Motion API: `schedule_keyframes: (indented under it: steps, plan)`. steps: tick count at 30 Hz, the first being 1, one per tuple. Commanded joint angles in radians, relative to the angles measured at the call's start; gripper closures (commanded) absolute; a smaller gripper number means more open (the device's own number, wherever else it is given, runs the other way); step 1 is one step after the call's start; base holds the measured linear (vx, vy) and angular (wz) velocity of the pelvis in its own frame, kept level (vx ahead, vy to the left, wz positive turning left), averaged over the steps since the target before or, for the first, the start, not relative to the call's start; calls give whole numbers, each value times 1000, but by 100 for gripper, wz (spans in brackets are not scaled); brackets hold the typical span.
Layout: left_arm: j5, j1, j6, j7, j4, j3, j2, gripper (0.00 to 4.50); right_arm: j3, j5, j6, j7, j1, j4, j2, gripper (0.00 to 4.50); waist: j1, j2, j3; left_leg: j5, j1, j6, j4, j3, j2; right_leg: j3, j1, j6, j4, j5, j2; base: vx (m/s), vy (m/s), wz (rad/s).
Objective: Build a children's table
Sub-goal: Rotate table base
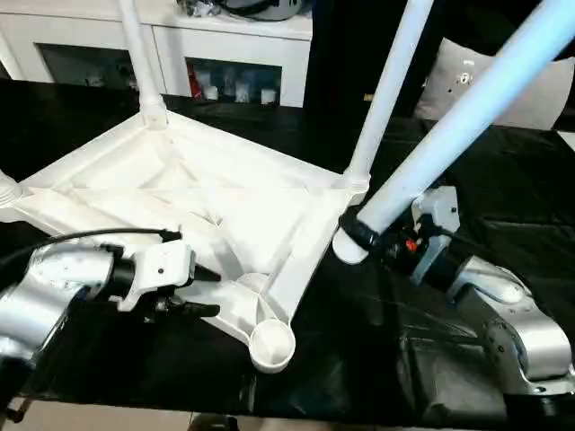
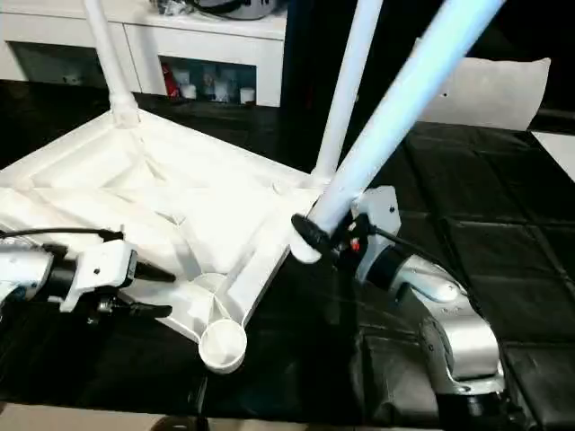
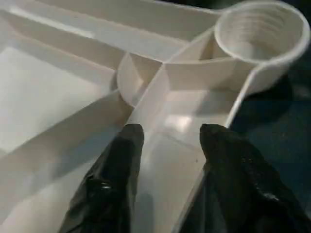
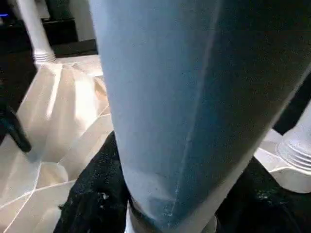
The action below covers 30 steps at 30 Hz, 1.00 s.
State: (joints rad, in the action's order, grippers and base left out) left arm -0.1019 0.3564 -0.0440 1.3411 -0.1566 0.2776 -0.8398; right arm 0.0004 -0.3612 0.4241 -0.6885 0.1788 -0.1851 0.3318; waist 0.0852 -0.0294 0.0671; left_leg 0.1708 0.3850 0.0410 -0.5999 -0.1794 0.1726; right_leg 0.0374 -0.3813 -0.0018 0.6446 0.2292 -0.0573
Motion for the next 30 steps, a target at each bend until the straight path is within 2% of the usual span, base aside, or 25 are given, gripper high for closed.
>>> schedule_keyframes:
  steps: [1,10,12,14,17,18,19,20,21,24,30]
  plan:
    - [53,16,-35,28,-51,33,-15,258,-10,-15,-9,-11,-1,-16,16,261,-4,26,-65,301,-37,78,85,24,58,-52,20,-191,-83,156,-85,0,0,0]
    - [88,70,-182,114,-168,82,-7,334,8,-29,5,-53,-16,-42,46,261,-13,31,-65,317,-35,65,83,25,58,-52,21,-200,-87,202,-86,0,0,0]
    - [81,75,-186,127,-174,82,-7,341,7,-30,5,-55,-17,-42,48,261,-16,31,-67,312,-35,66,84,25,59,-51,22,-204,-85,189,-86,0,0,0]
    - [72,87,-189,143,-188,80,-5,376,2,-31,4,-56,-17,-38,55,261,-22,31,-68,307,-34,66,83,24,58,-50,23,-216,-82,172,-85,0,0,0]
    - [50,113,-141,111,-205,51,19,381,-6,-36,4,-53,-14,-35,62,261,-24,31,-68,295,-36,60,79,22,57,-51,23,-227,-81,159,-85,0,0,0]
    - [43,117,-122,104,-203,45,24,381,-7,-37,5,-53,-14,-36,62,261,-23,32,-69,290,-35,58,79,22,58,-50,24,-230,-81,153,-86,0,0,0]
    - [-34,129,17,116,-169,14,37,381,-8,-40,8,-54,-15,-39,63,261,-22,30,-70,281,-35,58,78,22,59,-49,24,-238,-77,137,-85,0,0,0]
    - [-41,130,29,119,-166,12,37,366,-8,-40,8,-54,-15,-40,63,261,-22,31,-71,276,-38,61,77,19,59,-49,23,-245,-72,124,-85,0,0,0]
    - [-77,123,57,153,-138,5,30,357,-8,-42,7,-55,-16,-39,64,261,-21,32,-69,268,-35,55,77,20,57,-48,23,-252,-74,118,-84,0,0,0]
    - [-88,102,61,171,-98,8,17,337,-4,-42,6,-57,-18,-37,63,261,-18,26,-69,262,-33,41,77,20,58,-49,27,-251,-77,114,-85,0,0,0]
    - [-45,82,48,191,-85,40,4,286,7,-43,4,-56,-16,-30,60,261,-20,25,-66,272,-33,41,79,20,59,-50,25,-225,-82,173,-85,0,0,0]
